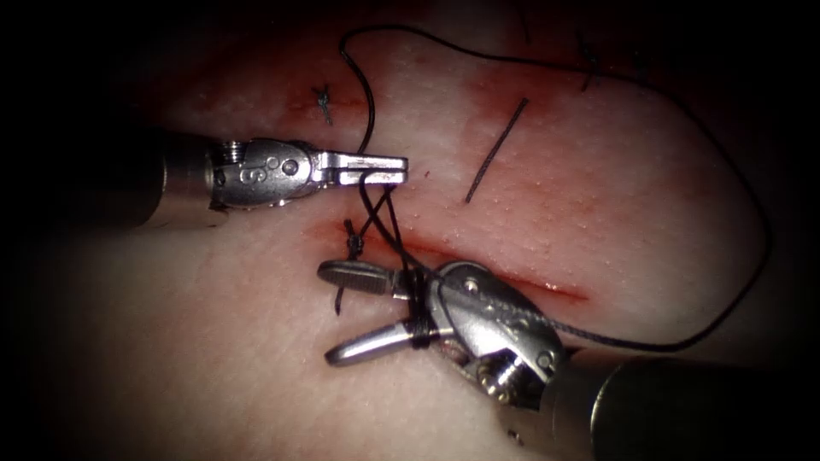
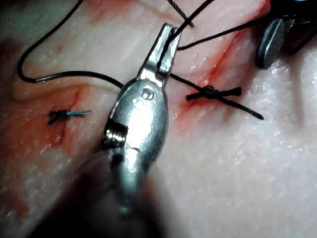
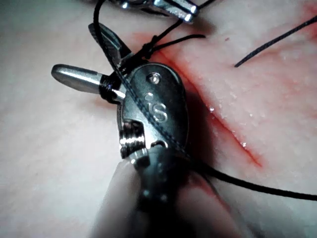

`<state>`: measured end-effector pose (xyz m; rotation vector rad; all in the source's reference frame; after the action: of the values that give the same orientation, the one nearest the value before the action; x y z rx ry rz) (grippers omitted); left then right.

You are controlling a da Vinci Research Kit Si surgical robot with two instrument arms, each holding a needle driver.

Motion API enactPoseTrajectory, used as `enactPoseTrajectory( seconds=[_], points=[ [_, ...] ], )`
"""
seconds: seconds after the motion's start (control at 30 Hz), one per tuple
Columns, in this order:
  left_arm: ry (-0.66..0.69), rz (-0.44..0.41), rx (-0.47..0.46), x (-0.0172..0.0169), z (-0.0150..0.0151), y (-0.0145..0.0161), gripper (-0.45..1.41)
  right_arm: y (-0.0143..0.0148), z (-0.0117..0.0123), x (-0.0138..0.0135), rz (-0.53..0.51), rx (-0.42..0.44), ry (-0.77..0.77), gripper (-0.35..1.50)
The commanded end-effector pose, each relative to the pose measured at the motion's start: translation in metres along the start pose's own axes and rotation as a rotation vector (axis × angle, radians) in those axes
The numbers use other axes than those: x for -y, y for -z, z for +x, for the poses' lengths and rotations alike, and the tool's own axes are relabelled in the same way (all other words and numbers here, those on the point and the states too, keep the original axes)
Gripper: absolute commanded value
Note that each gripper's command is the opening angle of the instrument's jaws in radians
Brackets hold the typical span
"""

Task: Wound Closure

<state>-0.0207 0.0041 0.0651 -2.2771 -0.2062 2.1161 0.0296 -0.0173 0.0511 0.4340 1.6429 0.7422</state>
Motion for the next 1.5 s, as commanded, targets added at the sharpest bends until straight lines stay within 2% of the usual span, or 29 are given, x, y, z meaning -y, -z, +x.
enactPoseTrajectory(
  seconds=[0.03, 0.17, 0.4, 0.53, 0.6, 0.63, 0.8, 0.97, 1.13, 1.5],
  points=[
    [-0.001, -0.001, -0.007, -0.0006, -0.0002, -0.0004, -0.45, -0.0001, -0.0001, -0.0006, -0.027, -0.026, -0.007, 1.13],
    [0.002, -0.001, -0.015, -0.0032, 0.0013, -0.0002, -0.45, 0.0012, 0.0011, -0.0017, -0.105, -0.088, -0.02, 1.06],
    [0.0, -0.018, -0.031, -0.0079, 0.0042, -0.0001, -0.45, 0.0038, 0.0022, -0.0036, -0.256, -0.101, -0.005, 0.96],
    [-0.01, -0.02, -0.032, -0.0095, 0.0049, -0.0015, -0.45, 0.0049, 0.0024, -0.0043, -0.327, -0.116, -0.013, 0.95],
    [-0.022, -0.018, -0.031, -0.0103, 0.0048, -0.0032, -0.45, 0.0054, 0.0022, -0.0045, -0.371, -0.131, -0.07, 0.83],
    [-0.024, -0.019, -0.024, -0.0105, 0.0048, -0.0037, -0.45, 0.0055, 0.0021, -0.0045, -0.388, -0.14, -0.09, 0.83],
    [-0.054, -0.026, 0.024, -0.0105, 0.0045, -0.0061, -0.45, 0.0068, 0.0015, -0.005, -0.574, -0.124, -0.227, 0.81],
    [-0.072, -0.018, 0.07, -0.0097, 0.0038, -0.0074, -0.45, 0.0091, 0.0016, -0.0064, -0.691, -0.14, -0.337, 0.81],
    [-0.08, -0.001, 0.105, -0.0082, 0.0018, -0.0083, -0.45, 0.0105, 0.0013, -0.0076, -0.769, -0.15, -0.419, 0.81],
    [-0.099, 0.028, 0.151, -0.0052, -0.0016, -0.0086, -0.45, 0.0105, -0.0007, -0.0096, -0.853, -0.062, -0.506, 0.85]
  ],
)
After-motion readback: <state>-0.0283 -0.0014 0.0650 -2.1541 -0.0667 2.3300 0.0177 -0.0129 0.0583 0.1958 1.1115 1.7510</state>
